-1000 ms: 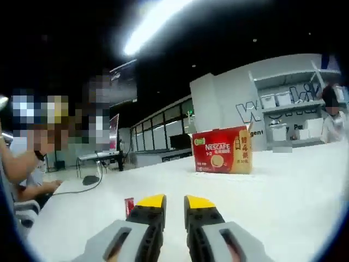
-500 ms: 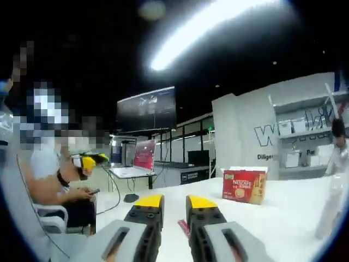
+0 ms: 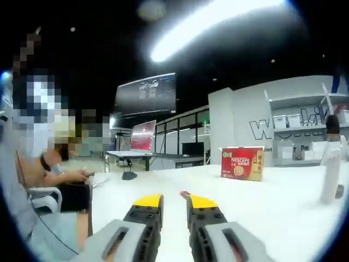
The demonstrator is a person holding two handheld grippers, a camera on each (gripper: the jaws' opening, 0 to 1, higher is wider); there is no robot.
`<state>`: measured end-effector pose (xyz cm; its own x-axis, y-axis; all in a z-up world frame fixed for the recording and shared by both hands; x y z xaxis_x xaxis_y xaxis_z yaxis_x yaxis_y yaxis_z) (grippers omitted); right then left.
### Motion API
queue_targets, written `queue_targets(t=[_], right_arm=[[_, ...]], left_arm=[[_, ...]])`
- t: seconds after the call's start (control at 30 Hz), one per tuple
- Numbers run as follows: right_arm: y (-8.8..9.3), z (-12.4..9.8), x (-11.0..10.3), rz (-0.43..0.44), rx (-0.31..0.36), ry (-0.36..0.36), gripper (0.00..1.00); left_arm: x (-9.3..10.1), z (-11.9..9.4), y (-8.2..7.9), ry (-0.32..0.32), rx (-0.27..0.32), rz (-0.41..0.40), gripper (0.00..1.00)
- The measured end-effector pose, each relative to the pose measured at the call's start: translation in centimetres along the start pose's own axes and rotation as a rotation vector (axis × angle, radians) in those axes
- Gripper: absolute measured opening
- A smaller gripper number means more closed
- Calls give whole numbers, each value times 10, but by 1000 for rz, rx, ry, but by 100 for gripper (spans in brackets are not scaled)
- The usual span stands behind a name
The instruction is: Tear open the coffee pouch, take out the coffee, and pour the coffee from the pouch into the cup
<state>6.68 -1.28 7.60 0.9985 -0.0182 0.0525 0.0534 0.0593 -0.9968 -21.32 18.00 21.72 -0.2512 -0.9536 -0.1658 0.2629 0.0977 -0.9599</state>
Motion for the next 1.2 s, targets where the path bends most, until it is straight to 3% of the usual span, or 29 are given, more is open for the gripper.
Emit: queue_targets(t=[0.1, 0.13, 0.2, 0.23, 0.27, 0.33, 0.37, 0.4, 0.5, 0.53, 0.57, 0.6, 0.67, 0.8, 0.93, 1.2], right_arm=[[1, 3, 4, 6, 16, 4, 18], [3, 5, 5, 11, 17, 4, 18], [7, 10, 6, 21, 8, -1, 19], [8, 12, 5, 23, 1, -3, 19], [10, 14, 5, 24, -4, -6, 19], [13, 18, 2, 22, -12, -13, 19], [13, 18, 1, 22, -13, -13, 20], [15, 19, -1, 20, -20, -18, 20], [19, 19, -4, 13, -35, -23, 21], [19, 18, -4, 6, -38, -24, 22], [19, 18, -3, -1, -37, -26, 22], [18, 18, -4, -12, -33, -31, 22], [17, 19, -4, -32, -30, -37, 22], [19, 21, -5, -68, -41, -37, 23], [22, 23, -1, -51, -59, -33, 23], [25, 33, 16, 13, -72, -16, 23]], left_arm=[[19, -29, -53, 34, 16, 2, 20], [22, -34, -68, 37, 50, 13, 20], [21, -35, -82, 33, 101, 15, 20], [16, -30, -78, 30, 94, 9, 20], [11, -23, -67, 30, 76, -8, 21], [-5, -5, -28, 20, -9, -47, 22], [-7, -1, -21, 17, -20, -46, 22], [-22, 16, 16, 3, -58, -29, 24], [-45, 45, 81, 3, -118, -84, 28], [-50, 53, 96, 8, -125, -127, 29], [-51, 56, 100, 12, -122, -134, 29], [-58, 67, 119, 18, -123, -163, 29], [-67, 84, 142, 14, -127, -149, 29], [-87, 111, 182, -6, -196, -111, 29], [-102, 130, 218, -4, -273, -90, 29], [-106, 153, 227, 5, -270, -108, 27]])
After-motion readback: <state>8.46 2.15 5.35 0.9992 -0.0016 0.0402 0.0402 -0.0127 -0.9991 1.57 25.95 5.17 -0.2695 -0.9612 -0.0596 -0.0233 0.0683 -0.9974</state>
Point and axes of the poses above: the point that each gripper's makers call its tool centre point, and the gripper's own axes: z roughly forward along the fingers, x roughly to its right, y roughly out of its underside, the point moved 5 cm from there along -z, roughly backward along the fingers, and after that the axes turned 14 degrees about -y, right-handed, at the moved point
